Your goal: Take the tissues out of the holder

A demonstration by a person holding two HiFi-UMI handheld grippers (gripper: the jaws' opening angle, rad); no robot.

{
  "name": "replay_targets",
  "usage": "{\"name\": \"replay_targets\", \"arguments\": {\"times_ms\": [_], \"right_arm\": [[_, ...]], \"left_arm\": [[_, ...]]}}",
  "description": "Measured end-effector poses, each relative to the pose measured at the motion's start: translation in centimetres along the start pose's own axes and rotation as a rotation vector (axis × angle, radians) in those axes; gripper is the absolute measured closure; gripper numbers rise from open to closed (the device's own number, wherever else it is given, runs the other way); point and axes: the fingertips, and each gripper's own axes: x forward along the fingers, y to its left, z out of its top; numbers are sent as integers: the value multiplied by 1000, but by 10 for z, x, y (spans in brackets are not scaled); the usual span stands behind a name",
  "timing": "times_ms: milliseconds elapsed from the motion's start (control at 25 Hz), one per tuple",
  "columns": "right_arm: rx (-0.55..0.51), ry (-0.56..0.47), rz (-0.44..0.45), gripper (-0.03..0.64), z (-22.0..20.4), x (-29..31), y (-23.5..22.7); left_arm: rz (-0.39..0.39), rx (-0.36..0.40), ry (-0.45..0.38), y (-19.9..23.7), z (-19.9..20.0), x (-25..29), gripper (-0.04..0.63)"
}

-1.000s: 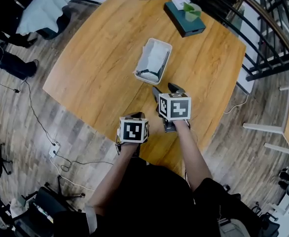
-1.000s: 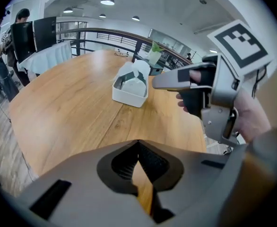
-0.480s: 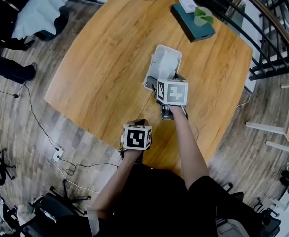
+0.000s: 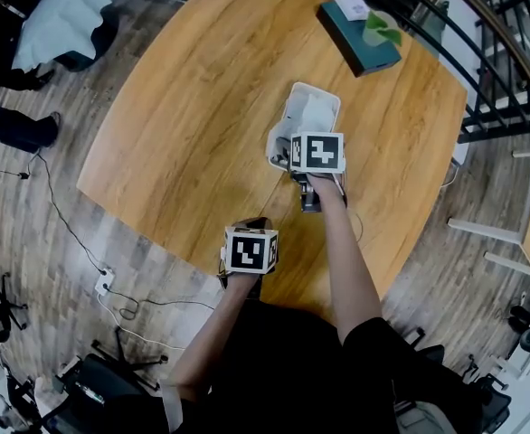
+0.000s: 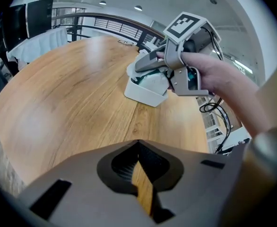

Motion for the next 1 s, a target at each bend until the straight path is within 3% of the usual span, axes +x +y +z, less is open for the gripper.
{"name": "replay_targets", "arguments": {"times_ms": [680,1000], "right_arm": [[-51,77,-8,146,-5,9,0],[-87,136,-44,209,-9,14,-4]], "left_arm": [[-5,-16,14,4,-5,6,588],[-6,-27,23,7,-9,8,588]]}}
